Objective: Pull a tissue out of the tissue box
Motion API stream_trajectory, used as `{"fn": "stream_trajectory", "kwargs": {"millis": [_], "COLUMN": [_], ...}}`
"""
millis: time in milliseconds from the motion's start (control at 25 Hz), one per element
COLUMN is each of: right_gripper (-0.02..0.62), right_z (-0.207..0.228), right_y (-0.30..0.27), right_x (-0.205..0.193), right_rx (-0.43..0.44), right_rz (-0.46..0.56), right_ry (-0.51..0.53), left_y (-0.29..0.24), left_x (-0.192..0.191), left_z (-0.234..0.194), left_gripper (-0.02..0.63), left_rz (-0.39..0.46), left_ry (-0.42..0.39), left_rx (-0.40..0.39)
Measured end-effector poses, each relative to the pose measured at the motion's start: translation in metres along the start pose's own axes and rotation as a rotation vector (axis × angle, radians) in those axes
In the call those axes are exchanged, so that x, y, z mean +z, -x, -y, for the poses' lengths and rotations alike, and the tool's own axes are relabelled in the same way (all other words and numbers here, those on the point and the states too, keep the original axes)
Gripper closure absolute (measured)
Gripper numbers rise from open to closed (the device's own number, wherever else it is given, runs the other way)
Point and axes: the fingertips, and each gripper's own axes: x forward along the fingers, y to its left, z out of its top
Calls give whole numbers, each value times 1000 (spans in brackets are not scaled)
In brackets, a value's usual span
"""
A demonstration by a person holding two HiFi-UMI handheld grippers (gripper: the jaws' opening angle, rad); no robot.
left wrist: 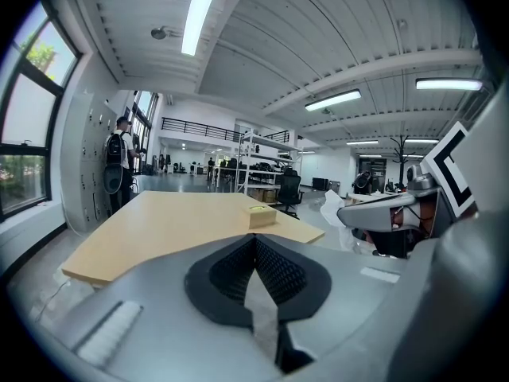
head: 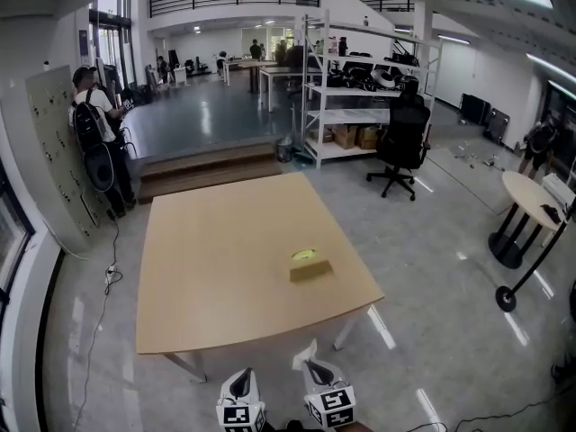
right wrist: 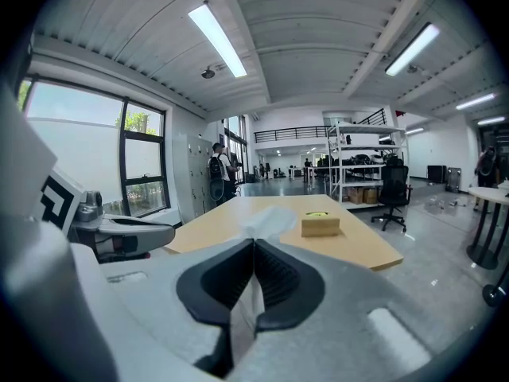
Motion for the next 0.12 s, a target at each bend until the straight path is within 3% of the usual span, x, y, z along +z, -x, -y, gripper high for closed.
{"fn": "stream_trajectory", "kwargs": {"millis": [120], "right_gripper": [597], "right_z": [4], "right_y": [-2], "right_x": [2], "right_rx": [1], "right_rz": [1], "right_ry": [3], "left_y": [-6], "left_x": [3], "left_z": [2], "left_gripper": [588], "left_rz": [-1], "left_ry": [-7], "left_rx": [-4]}}
